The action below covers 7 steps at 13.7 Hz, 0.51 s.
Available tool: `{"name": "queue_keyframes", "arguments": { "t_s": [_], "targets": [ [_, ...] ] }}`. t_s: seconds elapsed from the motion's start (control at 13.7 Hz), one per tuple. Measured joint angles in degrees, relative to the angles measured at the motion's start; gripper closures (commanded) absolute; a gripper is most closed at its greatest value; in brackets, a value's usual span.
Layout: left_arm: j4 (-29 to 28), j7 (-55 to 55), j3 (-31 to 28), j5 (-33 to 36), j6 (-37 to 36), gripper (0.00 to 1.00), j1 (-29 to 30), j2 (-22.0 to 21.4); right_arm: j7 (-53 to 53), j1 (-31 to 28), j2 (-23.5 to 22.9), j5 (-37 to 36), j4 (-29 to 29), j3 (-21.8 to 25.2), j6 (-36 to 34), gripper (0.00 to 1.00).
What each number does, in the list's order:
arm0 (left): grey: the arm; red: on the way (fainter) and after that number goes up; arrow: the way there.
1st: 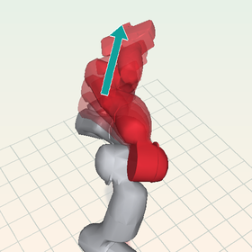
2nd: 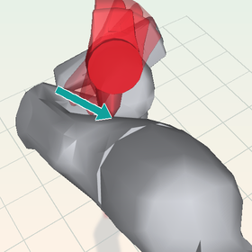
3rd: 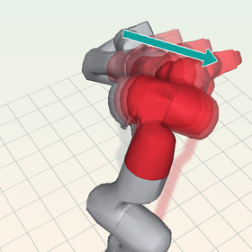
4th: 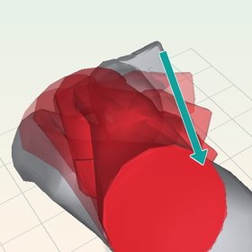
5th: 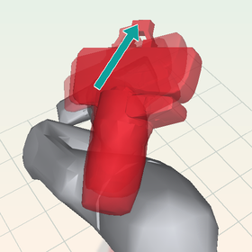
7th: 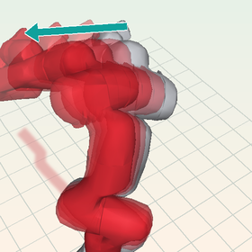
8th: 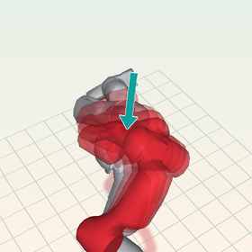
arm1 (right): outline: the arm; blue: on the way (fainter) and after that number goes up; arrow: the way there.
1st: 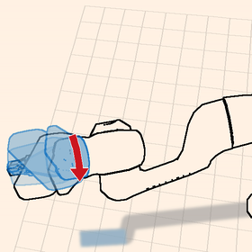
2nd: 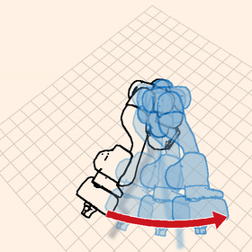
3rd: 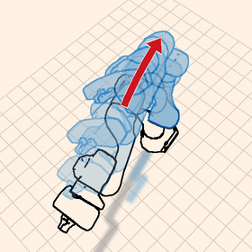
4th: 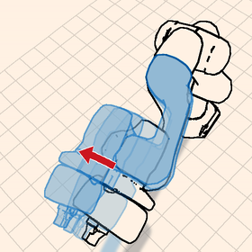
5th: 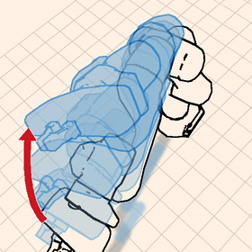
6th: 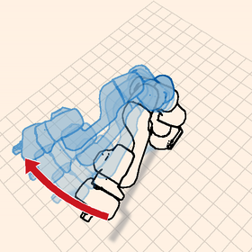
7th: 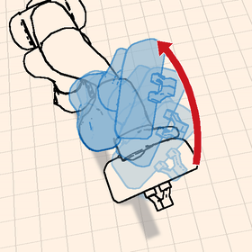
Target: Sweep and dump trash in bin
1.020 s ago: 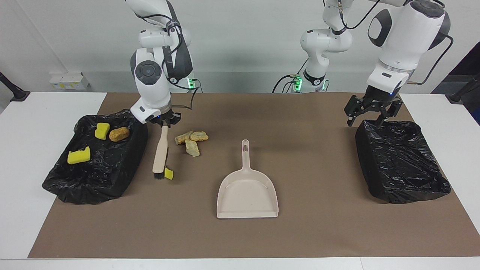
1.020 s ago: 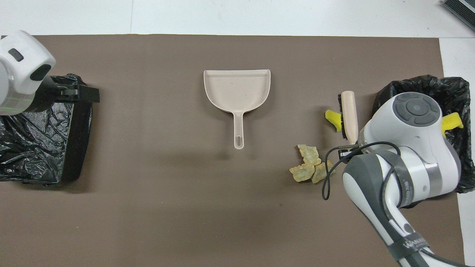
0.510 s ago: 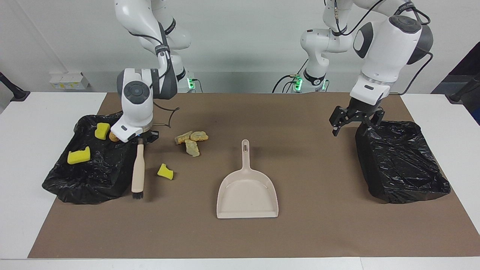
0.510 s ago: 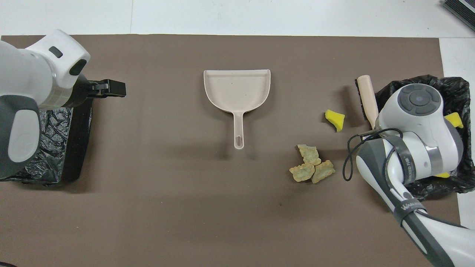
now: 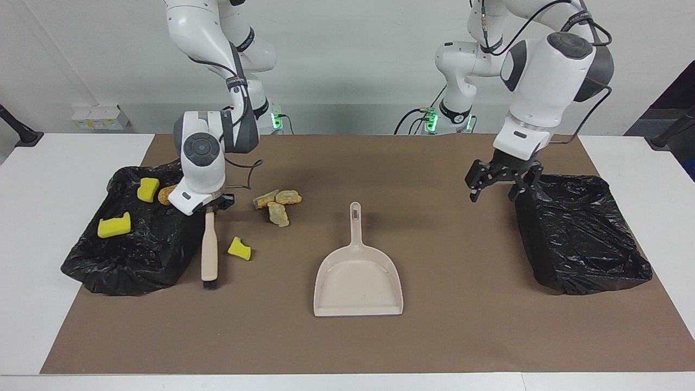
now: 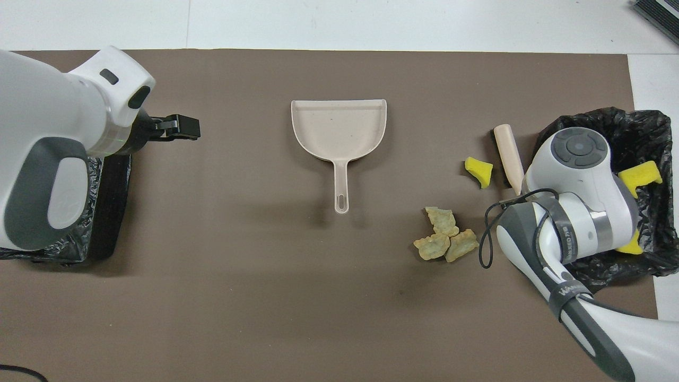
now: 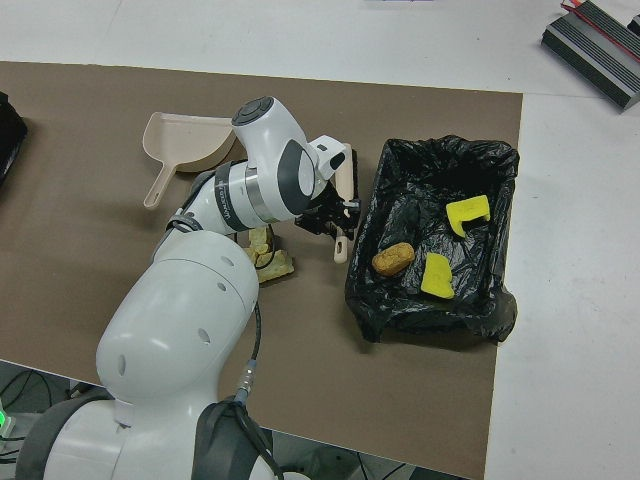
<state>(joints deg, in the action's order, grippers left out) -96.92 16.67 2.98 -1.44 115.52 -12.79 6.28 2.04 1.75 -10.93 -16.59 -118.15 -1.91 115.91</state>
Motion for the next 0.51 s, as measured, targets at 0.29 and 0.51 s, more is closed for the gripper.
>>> {"name": "queue_keyframes", "arguments": {
  "t_s": [0.29,0.51],
  "targets": [
    [-0.1,7.9,0.0,1.3,2.8,0.0,-4.8,4.3,-0.5,4.0,0.8,5.6,-0.8,0.0,-0.9,1.0],
    [1.8,17.1,0.1,4.9,6.5,0.0,-9.6,9.6,-6.6,7.3,1.5,6.5,-0.8,-0.1,-3.5,1.0]
  ]
}}
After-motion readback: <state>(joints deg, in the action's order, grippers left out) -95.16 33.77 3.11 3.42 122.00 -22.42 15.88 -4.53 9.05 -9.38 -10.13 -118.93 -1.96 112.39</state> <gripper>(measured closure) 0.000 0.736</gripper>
